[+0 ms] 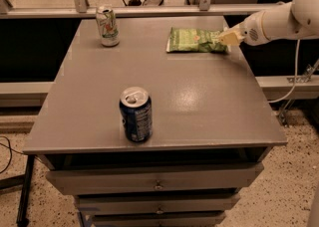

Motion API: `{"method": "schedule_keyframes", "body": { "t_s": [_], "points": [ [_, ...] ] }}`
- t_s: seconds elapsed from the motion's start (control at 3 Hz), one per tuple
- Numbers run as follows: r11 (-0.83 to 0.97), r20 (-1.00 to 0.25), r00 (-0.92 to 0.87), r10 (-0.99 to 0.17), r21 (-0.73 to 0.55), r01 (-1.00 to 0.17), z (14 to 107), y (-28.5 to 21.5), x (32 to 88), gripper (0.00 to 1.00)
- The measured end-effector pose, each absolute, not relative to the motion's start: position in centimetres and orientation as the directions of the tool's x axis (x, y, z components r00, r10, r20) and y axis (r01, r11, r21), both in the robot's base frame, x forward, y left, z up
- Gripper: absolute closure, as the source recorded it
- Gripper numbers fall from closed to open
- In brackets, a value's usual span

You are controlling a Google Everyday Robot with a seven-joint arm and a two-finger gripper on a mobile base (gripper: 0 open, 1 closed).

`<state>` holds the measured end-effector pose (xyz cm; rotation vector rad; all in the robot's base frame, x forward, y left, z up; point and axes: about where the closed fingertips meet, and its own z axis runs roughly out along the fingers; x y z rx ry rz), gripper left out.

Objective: Move green jalapeno chip bag near pepsi can

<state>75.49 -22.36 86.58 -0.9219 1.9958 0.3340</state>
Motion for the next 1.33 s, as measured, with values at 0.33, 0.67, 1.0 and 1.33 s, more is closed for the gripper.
{"method": "schedule_keyframes", "body": {
  "t_s": [0.33, 0.67, 1.0, 1.33],
  "points": [
    [0.657, -0.812, -0.302, -0.499, -0.127, -0.744, 87.23, -21.74, 74.23, 1.00],
    [0.654, -0.812, -0.303, -0.499, -0.124, -0.746, 86.98, -21.48, 74.32, 0.82],
    [0.651, -0.811, -0.304, -0.500, -0.121, -0.749, 86.77, -21.23, 74.38, 0.59],
    [0.652, -0.824, -0.287, -0.489, -0.127, -0.748, 86.73, -21.01, 74.96, 0.36]
  ]
}}
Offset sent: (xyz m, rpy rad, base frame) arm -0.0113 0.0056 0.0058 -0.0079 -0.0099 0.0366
